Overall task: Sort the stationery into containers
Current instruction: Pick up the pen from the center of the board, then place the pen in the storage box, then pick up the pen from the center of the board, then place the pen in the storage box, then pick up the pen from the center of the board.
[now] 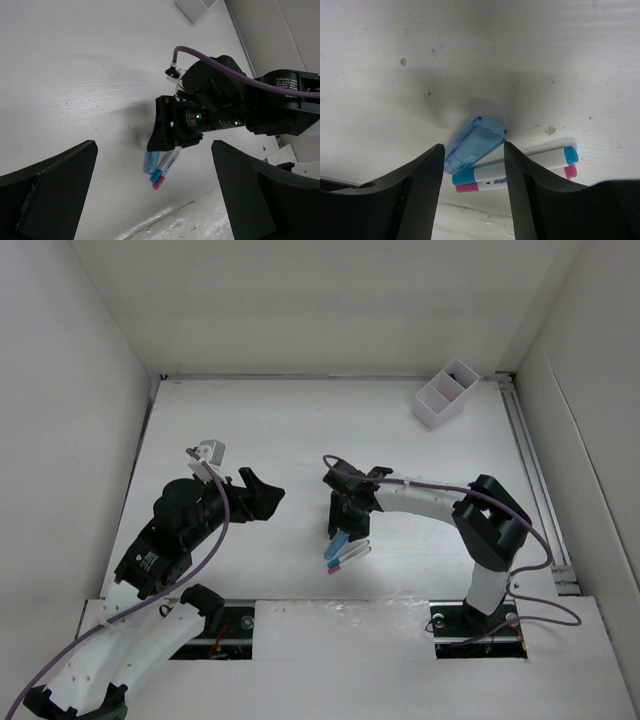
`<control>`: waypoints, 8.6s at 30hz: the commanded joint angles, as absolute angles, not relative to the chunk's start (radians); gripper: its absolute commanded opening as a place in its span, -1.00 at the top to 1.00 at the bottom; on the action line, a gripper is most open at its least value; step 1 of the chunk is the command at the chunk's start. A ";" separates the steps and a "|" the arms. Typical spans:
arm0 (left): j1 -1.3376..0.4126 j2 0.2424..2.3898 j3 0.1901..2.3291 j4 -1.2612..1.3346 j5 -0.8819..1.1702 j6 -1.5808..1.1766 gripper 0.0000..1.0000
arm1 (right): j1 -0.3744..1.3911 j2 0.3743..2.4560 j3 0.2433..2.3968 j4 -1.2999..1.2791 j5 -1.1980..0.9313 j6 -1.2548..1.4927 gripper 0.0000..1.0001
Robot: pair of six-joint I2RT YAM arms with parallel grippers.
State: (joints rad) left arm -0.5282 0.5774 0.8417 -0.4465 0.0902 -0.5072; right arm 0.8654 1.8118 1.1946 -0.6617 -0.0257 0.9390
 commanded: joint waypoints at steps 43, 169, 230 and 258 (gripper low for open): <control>-0.526 0.712 0.851 -0.318 0.103 -0.486 -0.99 | 0.124 2.169 2.108 -0.385 0.739 0.474 0.86; -0.526 0.623 0.816 -0.325 0.150 -0.488 -0.99 | 0.711 1.439 1.247 -0.920 0.529 1.027 1.00; -0.526 0.712 0.867 -0.304 0.092 -0.479 -0.99 | 0.336 2.123 1.901 -0.008 1.071 0.170 -0.39; -0.526 0.618 0.805 -0.316 0.186 -0.508 -0.99 | 0.874 1.569 1.072 -0.698 0.089 1.055 -0.35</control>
State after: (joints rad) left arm -0.5282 0.6250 0.8185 -0.3634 0.1566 -0.5026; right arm 0.8371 1.5341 1.0340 -0.7563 0.1280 0.9722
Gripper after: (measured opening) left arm 0.993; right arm 0.681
